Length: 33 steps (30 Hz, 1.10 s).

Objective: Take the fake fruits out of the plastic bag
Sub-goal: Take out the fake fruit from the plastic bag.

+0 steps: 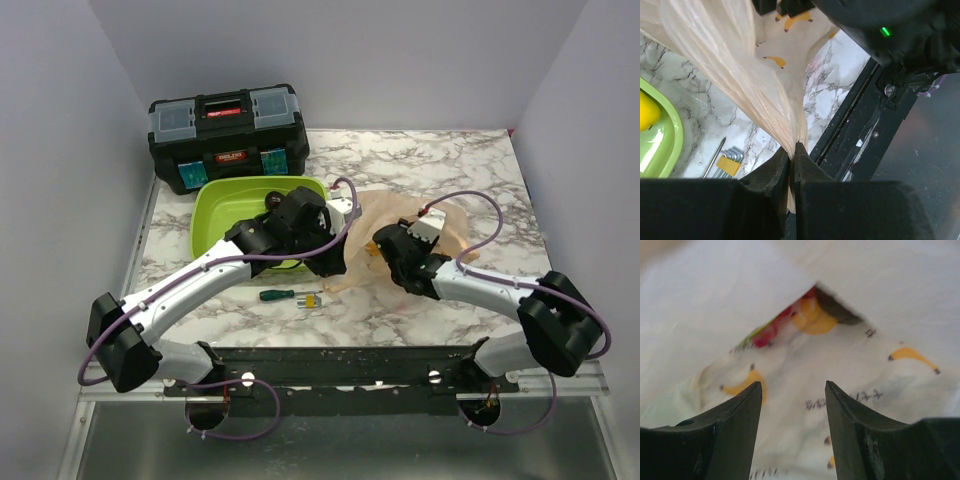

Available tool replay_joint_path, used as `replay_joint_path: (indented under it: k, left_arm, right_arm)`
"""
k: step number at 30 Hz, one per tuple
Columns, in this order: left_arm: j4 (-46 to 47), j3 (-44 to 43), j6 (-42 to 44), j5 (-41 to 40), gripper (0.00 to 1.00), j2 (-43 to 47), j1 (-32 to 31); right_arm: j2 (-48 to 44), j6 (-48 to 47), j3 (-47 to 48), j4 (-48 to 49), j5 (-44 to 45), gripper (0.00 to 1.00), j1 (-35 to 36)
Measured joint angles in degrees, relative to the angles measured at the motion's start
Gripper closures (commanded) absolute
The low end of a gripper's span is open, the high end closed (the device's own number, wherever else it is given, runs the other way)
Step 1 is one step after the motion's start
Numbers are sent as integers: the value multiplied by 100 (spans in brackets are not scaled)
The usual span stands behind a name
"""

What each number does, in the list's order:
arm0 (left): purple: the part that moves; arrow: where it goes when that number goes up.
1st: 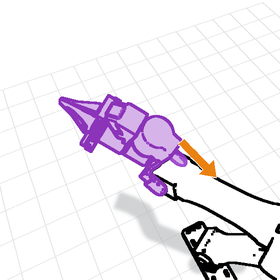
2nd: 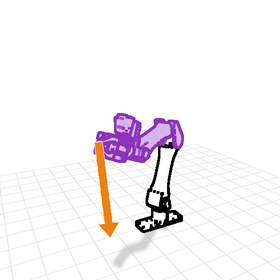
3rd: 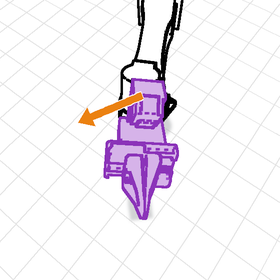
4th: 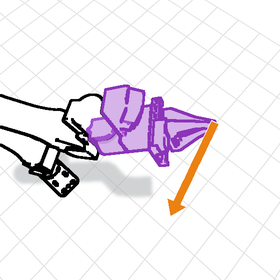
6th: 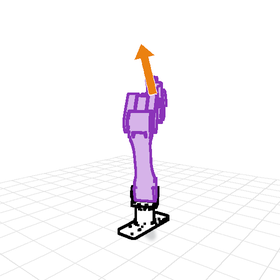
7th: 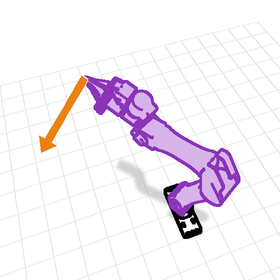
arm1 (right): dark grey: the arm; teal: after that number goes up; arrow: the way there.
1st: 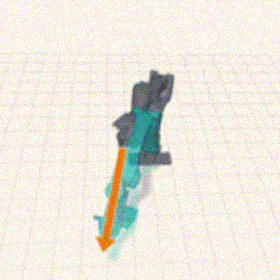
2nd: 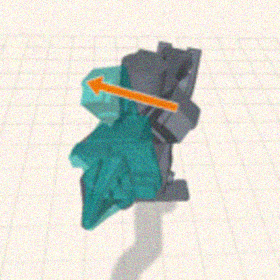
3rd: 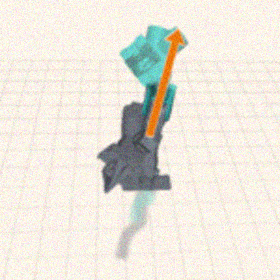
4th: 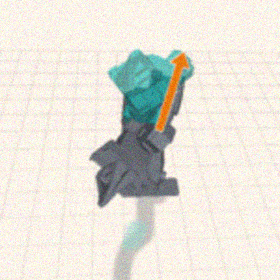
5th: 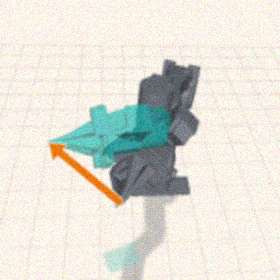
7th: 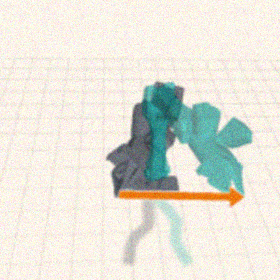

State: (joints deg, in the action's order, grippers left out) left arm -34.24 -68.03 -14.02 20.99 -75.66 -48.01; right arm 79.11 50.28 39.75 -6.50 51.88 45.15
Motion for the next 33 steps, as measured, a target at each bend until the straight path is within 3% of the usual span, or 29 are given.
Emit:
replay_joint_path:
  k: [11, 19, 23, 27, 33]
  left_arm:
    - [72, -369, -61, 39, 96, -188, 0]
    - [319, -149, -57, 50, 100, -223, 0]
    - [374, 168, -52, 48, 100, -223, 0]
    - [396, 267, -55, 46, 100, -219, 0]
    - [466, 323, -52, 42, 100, -116, -9]
  right_arm:
    - [437, 9, -17, 656, 398, 44, -527]
    - [433, 17, -304, 1255, 501, 37, -782]
    - [487, -234, -304, 1733, 44, 39, -979]
    - [643, -315, -363, 2291, -610, 49, -1023]
    - [848, 31, -662, 2977, -1169, 50, -1021]
